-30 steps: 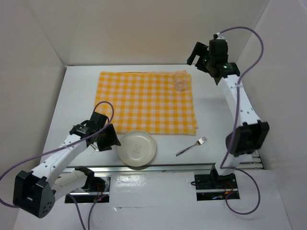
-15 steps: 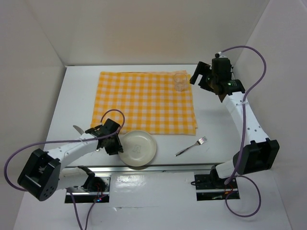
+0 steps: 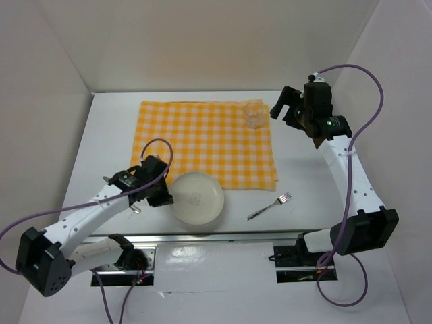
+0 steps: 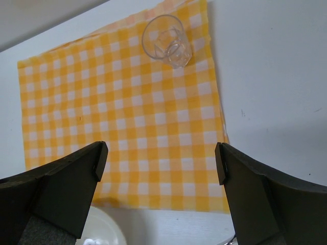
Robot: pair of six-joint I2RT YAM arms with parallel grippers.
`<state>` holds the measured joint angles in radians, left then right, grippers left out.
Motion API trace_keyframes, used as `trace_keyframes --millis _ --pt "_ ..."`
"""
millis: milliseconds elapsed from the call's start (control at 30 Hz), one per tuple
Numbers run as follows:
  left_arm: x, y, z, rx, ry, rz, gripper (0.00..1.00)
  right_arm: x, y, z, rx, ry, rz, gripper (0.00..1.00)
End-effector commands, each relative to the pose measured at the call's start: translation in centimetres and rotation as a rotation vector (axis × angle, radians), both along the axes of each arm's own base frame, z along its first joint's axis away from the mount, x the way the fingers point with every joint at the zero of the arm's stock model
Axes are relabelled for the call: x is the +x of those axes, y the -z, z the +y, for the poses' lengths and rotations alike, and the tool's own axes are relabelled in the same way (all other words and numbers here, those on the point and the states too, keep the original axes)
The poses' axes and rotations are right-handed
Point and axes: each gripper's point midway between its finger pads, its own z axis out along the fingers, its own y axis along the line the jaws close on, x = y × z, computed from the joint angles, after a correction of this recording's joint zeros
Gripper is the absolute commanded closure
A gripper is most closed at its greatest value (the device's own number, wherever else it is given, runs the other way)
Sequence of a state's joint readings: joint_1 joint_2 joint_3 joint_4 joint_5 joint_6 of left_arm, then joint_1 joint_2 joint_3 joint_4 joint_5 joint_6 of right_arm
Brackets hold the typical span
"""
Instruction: Set the dinner table for one person
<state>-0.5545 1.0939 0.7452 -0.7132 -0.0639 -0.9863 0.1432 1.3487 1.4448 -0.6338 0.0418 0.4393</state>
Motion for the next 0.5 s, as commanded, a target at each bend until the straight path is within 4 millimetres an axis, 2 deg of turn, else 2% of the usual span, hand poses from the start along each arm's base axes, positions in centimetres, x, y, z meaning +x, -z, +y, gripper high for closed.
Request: trace_keyframes --millis 0,33,67,133,200,233,267,300,367,467 --pt "0.6 -6.4 0.2 -0.001 0.092 -0.126 1.00 -0.7 -2.2 -0.6 -0.007 0.009 -0.054 0.00" --pt "0.9 -7.6 0.1 -0.006 0.104 -0.151 1.00 -0.7 -2.2 -0.6 -0.007 0.009 -0.054 0.00" --pt "1.7 -10.1 -0.2 -0.016 0.119 -0.211 1.00 -0.7 -2.2 -0.6 -0.007 0.009 -0.054 0.00" --pt "2.9 -12.3 -0.3 -0.018 0.121 -0.257 1.00 -0.9 -2.9 -0.4 0.000 0.001 -0.071 0.00" --pt "4.8 -12.9 0.0 0.012 0.097 -0.256 1.00 -1.2 -3.0 -0.5 0.000 0.001 -0.071 0.00" --pt "6.2 -14.6 -0.1 0.014 0.090 -0.293 1.00 -1.2 -3.0 -0.5 0.000 0.001 -0.072 0.00" --pt "7.6 -15.1 0.2 0.017 0.065 -0.309 1.00 -1.4 -2.8 -0.3 0.003 -0.007 -0.057 0.00" --pt "9.2 -14.3 0.2 0.041 0.047 -0.285 1.00 -1.7 -3.2 -0.3 0.014 -0.002 -0.068 0.00" --pt "12.4 -15.8 -0.1 0.037 0.021 -0.341 1.00 -2.2 -3.2 -0.4 0.012 -0.002 -0.058 0.00" --pt "17.1 -14.8 -0.7 0.025 0.002 -0.317 1.00 -3.1 -3.6 -0.5 0.013 -0.002 -0.060 0.00"
